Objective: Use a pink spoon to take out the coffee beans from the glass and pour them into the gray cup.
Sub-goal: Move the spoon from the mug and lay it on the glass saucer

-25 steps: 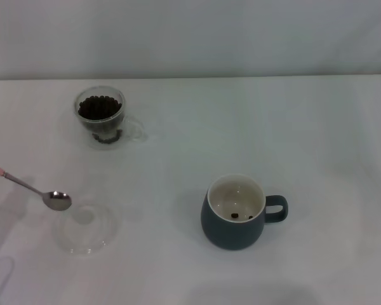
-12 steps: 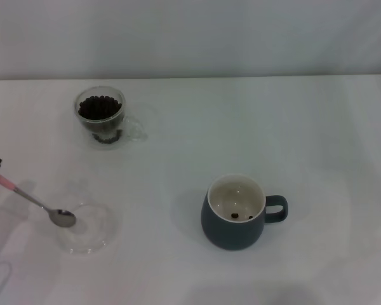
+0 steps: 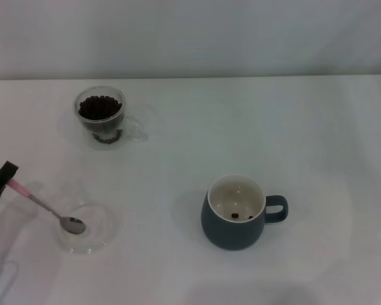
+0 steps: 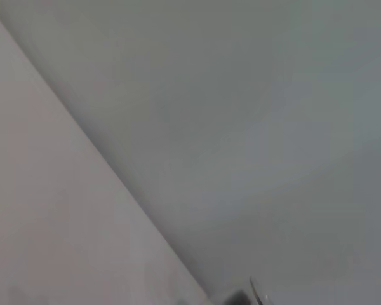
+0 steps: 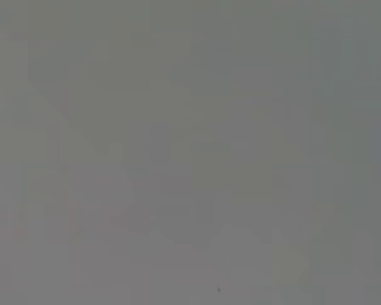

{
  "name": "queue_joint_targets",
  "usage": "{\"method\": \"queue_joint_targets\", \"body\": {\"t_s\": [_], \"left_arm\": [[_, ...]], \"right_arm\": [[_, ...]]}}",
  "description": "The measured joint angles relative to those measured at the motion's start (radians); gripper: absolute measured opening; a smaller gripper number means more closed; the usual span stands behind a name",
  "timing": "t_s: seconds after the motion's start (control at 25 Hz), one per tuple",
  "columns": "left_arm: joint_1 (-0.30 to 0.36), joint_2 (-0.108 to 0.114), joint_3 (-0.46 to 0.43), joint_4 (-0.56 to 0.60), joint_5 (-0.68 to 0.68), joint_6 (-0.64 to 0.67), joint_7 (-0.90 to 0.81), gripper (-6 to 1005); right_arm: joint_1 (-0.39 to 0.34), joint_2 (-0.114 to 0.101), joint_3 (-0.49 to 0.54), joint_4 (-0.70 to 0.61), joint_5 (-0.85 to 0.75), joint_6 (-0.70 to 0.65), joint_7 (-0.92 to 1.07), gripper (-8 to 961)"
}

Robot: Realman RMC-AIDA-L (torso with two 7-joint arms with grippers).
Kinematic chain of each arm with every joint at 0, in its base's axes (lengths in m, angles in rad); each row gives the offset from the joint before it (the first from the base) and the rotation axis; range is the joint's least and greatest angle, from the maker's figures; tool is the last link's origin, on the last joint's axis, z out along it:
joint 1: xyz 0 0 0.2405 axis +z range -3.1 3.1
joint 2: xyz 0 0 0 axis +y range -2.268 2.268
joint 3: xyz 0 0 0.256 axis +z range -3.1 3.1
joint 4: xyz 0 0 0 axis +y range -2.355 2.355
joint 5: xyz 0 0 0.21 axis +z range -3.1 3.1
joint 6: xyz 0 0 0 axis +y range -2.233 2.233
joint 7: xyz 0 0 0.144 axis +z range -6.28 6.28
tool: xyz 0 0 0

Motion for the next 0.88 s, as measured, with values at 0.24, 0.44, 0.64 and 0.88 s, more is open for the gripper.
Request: {"method": "queue_joint_targets", "body": {"t_s": [0.24, 0.44, 0.64, 0.88], "left_arm": [[-0.033, -0.011, 0.002, 0.001, 0.002, -0.057, 0.009, 157], [-0.056, -0.014, 0.003, -0.001, 0.033, -0.092, 0.01, 161], [-0.073, -0.017, 0.004, 0.005, 0.077, -0.121, 0.014, 165], [-0.093, -0.02, 0.003, 0.009, 0.139, -0.118, 0.091, 170]], "right_arm": [[-0.012, 0.002, -0.002, 0.0, 0.0, -0.014, 0.0, 873], [-0.022, 0.004, -0.002, 0.0, 0.0, -0.03, 0.003, 873], [-0.027, 0.005, -0.002, 0.0, 0.0, -0.034, 0.005, 874], [-0.037, 0.005, -0.002, 0.0, 0.0, -0.034, 0.006, 874]]}}
